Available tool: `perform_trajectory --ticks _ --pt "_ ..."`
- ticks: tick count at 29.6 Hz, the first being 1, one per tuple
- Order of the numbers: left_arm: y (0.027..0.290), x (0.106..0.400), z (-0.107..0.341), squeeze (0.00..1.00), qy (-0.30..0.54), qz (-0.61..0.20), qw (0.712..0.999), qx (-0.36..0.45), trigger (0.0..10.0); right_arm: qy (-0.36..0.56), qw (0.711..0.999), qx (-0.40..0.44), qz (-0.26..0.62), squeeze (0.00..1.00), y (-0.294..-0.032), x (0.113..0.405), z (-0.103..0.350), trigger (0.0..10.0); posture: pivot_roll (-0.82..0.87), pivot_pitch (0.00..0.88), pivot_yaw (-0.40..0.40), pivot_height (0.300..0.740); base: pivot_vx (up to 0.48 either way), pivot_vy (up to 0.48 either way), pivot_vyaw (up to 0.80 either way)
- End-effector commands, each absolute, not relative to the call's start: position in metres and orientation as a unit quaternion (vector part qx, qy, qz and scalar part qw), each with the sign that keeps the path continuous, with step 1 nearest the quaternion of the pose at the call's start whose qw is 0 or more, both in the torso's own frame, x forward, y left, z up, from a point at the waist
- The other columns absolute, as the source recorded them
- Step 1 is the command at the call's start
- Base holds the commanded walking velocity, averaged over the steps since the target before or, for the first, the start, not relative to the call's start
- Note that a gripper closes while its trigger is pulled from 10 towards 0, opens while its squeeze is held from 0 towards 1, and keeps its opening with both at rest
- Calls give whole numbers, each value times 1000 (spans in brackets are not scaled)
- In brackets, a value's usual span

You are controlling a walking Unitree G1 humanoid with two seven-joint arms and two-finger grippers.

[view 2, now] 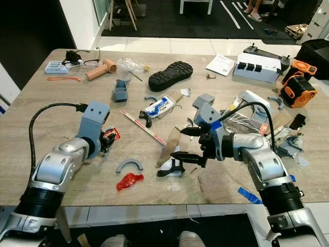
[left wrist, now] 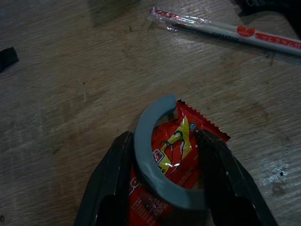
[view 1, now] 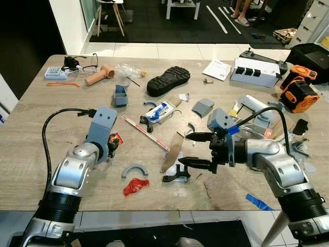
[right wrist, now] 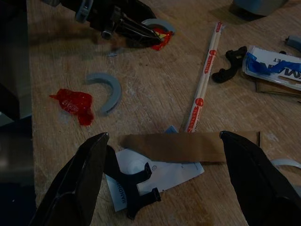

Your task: Picking trash to rubbish bin

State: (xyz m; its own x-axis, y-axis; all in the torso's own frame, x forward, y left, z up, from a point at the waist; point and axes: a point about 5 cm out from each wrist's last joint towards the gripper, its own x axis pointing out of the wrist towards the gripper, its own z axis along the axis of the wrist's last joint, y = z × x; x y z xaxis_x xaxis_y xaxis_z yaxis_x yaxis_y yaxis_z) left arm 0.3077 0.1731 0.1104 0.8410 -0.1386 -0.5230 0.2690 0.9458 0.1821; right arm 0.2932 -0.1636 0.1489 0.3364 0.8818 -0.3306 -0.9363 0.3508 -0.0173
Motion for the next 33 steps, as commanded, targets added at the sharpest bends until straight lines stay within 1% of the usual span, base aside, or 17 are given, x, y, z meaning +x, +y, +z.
perform_trajectory --ticks 1,2,12,19,21,22,23,24,25,27,28,29,30,31,32,33 --pt "177 304 100 0 286 -111 941 143 5843 144 805 -107 566 0 -163 290 147 10000 -51 0 -7 740 0 0 0" --pt "176 304 99 0 287 -116 940 145 0 144 804 -107 566 0 -163 290 147 10000 -50 0 -6 740 0 0 0" --pt "176 302 95 0 291 -125 938 141 0 145 805 -106 566 0 -163 289 146 10000 -52 0 -6 740 0 0 0" --pt "175 303 98 0 282 -126 942 131 0 144 806 -107 564 0 -163 290 147 10000 -52 0 -8 740 0 0 0" --pt "169 308 108 0 244 -145 954 102 0 142 806 -106 564 0 -164 290 147 10000 -52 0 -10 740 0 0 0" --pt "169 308 108 0 244 -145 954 102 0 142 806 -106 564 0 -164 290 147 10000 -52 0 -10 740 0 0 0" --pt "163 311 119 0 210 -159 962 67 0 139 805 -101 567 0 -163 290 148 10000 -52 0 -10 740 0 0 0" --pt "163 311 119 0 210 -159 962 67 0 139 805 -101 567 0 -163 290 148 10000 -52 0 -10 740 0 0 0" --pt "157 315 131 0 165 -174 970 32 0 132 805 -95 571 0 -162 289 151 10000 -52 0 -10 740 0 0 0" --pt "152 318 145 0 107 -183 977 -8 0 122 806 -87 572 0 -161 289 154 10000 -57 0 -10 740 0 0 0" --pt "151 319 151 0 77 -183 979 -38 1647 114 810 -83 569 0 -160 290 156 10000 -58 0 -11 740 0 0 0" --pt "151 320 155 0 60 -182 980 -58 1647 109 812 -80 567 0 -159 291 157 10000 -58 0 -11 740 0 0 0" --pt "151 320 162 0 33 -184 977 -102 2471 99 818 -72 563 0 -157 293 159 10000 -58 0 -11 740 0 0 0" --pt "151 320 166 0 16 -185 974 -130 2471 92 821 -67 560 0 -156 294 160 10000 -58 0 -11 740 0 0 0" --pt "150 320 174 0 -15 -193 964 -180 5569 76 830 -49 550 0 -153 297 163 10000 -56 0 -18 740 0 0 0" --pt "149 320 177 0 -29 -198 959 -200 5569 67 835 -39 545 0 -151 299 164 10000 -56 0 -18 740 0 0 0"
